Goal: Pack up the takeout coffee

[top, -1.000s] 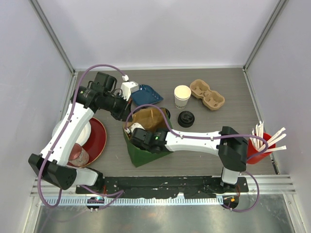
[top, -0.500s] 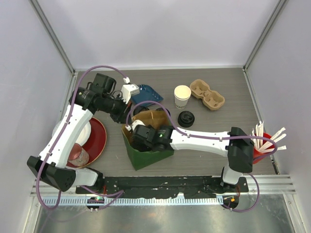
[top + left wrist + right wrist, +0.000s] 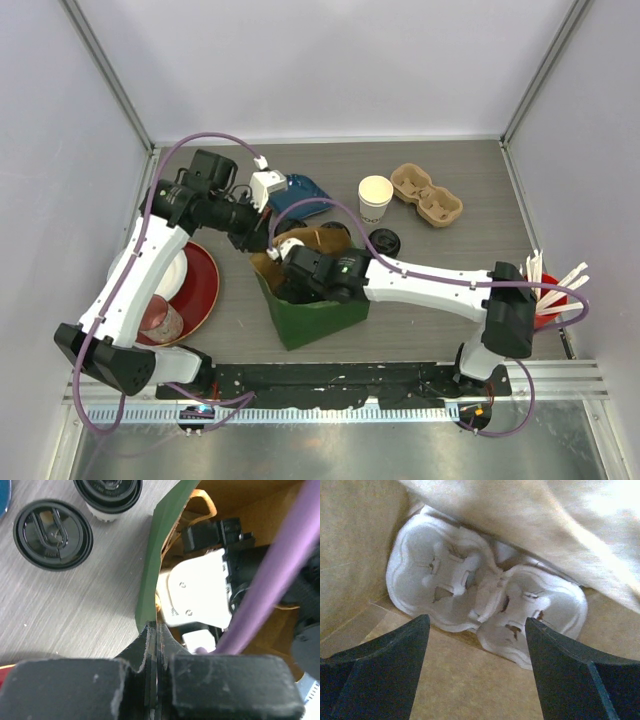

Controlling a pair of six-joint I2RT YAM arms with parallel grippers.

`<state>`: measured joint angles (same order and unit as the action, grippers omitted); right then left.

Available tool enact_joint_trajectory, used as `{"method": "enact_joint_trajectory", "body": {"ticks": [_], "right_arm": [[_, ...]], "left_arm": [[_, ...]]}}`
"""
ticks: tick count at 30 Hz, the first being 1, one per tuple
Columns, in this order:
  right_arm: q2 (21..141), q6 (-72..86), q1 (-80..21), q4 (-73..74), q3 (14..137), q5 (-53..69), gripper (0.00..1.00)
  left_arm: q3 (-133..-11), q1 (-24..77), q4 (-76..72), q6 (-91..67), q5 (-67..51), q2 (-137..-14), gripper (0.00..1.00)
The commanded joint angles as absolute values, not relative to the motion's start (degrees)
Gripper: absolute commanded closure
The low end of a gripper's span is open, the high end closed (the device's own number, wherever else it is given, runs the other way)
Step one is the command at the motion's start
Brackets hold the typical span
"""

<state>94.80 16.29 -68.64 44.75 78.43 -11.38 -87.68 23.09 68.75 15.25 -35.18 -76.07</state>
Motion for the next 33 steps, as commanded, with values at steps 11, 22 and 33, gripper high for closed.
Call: {"method": "enact_joint_trajectory", "body": {"ticks": [11,22,33], "right_arm": [[84.46,16.88,-66.80,31.64,80.42,-16.44,0.18],[79.63,13.89,-66.80,31.02,83.41,-13.10,0.19],[75.24,12.13,-66.71,29.36,89.19,-6.06,0.19]], "left_arm": [[-87.45,24.08,74.53,16.00,-37.44,-75.50,1.00],[-87.63,24.17,74.88,16.17,-36.74,-75.50,1.00],[-87.54,24.17,78.30,18.54,-36.21,-74.88,1.00]]}}
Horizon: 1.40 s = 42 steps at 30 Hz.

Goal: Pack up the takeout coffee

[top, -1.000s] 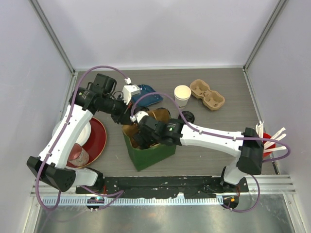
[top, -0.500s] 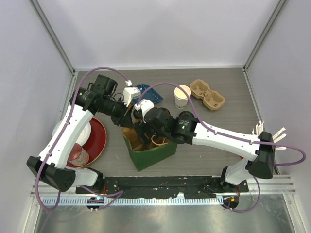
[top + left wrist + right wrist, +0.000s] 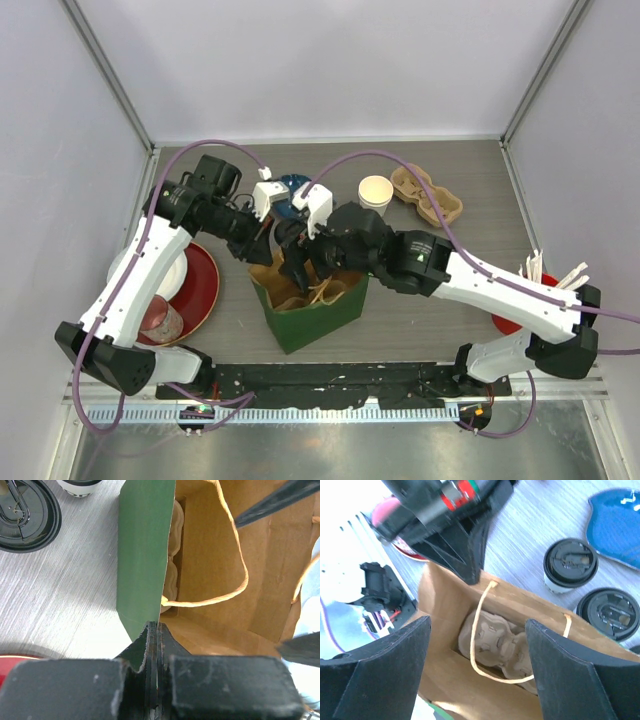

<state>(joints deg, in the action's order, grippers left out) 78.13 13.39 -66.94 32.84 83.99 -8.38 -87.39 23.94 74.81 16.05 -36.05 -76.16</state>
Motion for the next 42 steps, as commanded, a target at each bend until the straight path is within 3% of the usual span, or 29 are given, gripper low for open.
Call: {"method": "enact_joint_trajectory", "body": {"ticks": [1,5,9,15,31,42], "right_arm": [[74.89,12.22,-66.62,29.44,90.08,-6.59,0.19],[74.62,12.92,-65.22,31.37,95.00,-12.64,0.20],[74.44,15.20,-57.77,32.61,97.03,-17.49,0.28],[76.46,16.44,-46.16,33.13,96.33,-13.36,0.32],[83.50,8.97,-38.15,34.20,90.63,2.98,0.31],[92.54,10.37,-34.63,34.98,85.96,-0.70,0.55]], "left_arm": [[-87.63,24.17,78.75,18.54,-35.69,-74.88,1.00],[-87.71,24.08,80.59,18.55,-33.41,-73.92,1.00],[-87.54,24.08,81.39,17.93,-31.56,-71.64,1.00],[-87.80,22.94,84.10,18.63,-27.43,-69.52,1.00],[-89.91,11.43,95.27,29.71,-27.60,-71.02,1.00],[-90.09,10.99,94.92,28.13,-29.35,-70.93,1.00]]}}
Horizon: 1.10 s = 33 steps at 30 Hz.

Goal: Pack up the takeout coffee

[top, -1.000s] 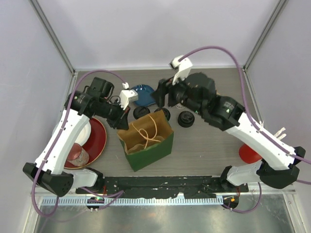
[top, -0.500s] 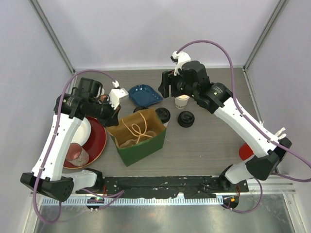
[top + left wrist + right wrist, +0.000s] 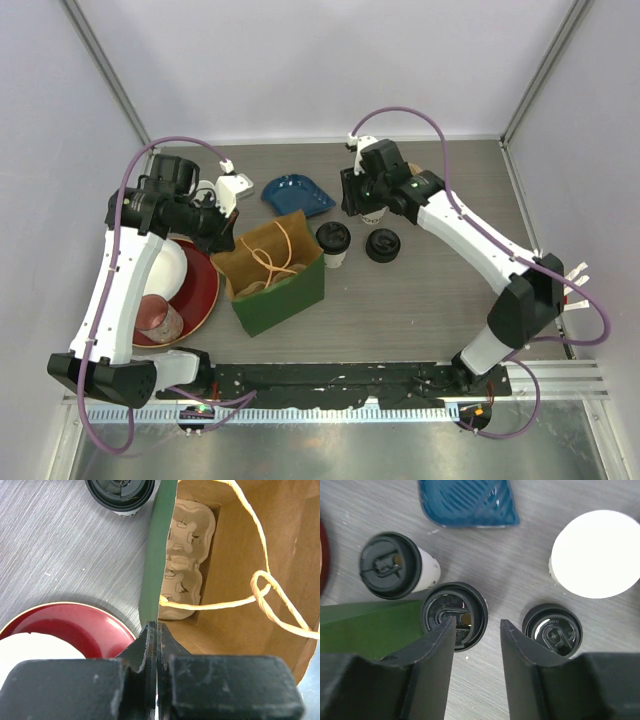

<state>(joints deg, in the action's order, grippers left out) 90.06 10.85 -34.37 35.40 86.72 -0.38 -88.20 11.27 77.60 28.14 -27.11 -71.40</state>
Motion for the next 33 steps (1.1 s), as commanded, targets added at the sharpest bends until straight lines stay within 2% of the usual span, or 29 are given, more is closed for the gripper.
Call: {"method": "enact_joint_trajectory", "body": {"ticks": [1,21,29,33], "right_arm": [[93.16,10.28,-34.63,35.24,85.96,0.60,0.57],[102.65,8.35,-35.59,42.45,90.79,1.85,0.67],[100.46,7.47,-37.44,44.30,92.64,1.67,0.66],[98.97,6.51,-37.62,45.26,92.02,2.20,0.63]], "left_arm": [[-90.00,10.99,94.75,28.13,-29.53,-71.01,1.00],[-87.89,10.99,92.90,28.83,-30.67,-71.72,1.00],[-87.28,10.99,92.73,29.27,-30.76,-71.89,1.00],[-87.10,10.99,92.72,29.18,-30.76,-72.42,1.00]]}}
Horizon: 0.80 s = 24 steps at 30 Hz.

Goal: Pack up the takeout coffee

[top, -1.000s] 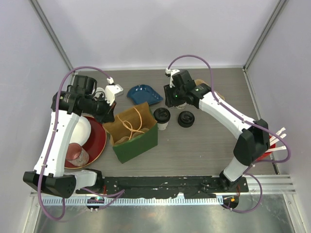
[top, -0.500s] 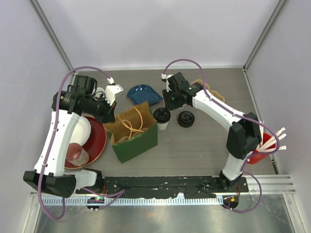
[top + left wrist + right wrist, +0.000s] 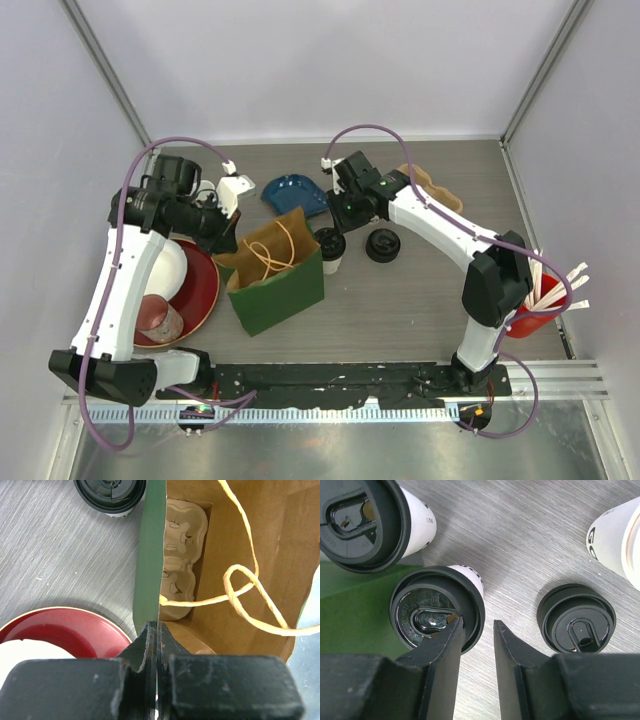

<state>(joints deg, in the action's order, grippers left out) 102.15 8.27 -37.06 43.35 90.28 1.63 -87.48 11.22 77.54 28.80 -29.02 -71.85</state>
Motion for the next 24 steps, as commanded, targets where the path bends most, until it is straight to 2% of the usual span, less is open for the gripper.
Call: {"method": "enact_joint_trajectory", "body": {"ticks": [1,10,18,24], "right_arm": [[98.62,6.42,-37.53,45.52,92.28,2.28,0.62],[97.38,6.06,-37.62,45.79,92.46,4.39,0.61],[97.91,5.98,-37.71,44.21,91.23,5.98,0.55],[101.24,5.27,-37.62,44.21,91.05,5.10,0.62]], "left_arm": [[-87.27,10.90,92.72,29.09,-30.85,-72.51,1.00],[-87.19,10.90,92.90,29.18,-31.12,-72.07,1.00],[-86.84,10.90,92.81,29.36,-31.55,-71.89,1.00],[-86.66,10.90,92.81,29.53,-31.73,-71.72,1.00]]}}
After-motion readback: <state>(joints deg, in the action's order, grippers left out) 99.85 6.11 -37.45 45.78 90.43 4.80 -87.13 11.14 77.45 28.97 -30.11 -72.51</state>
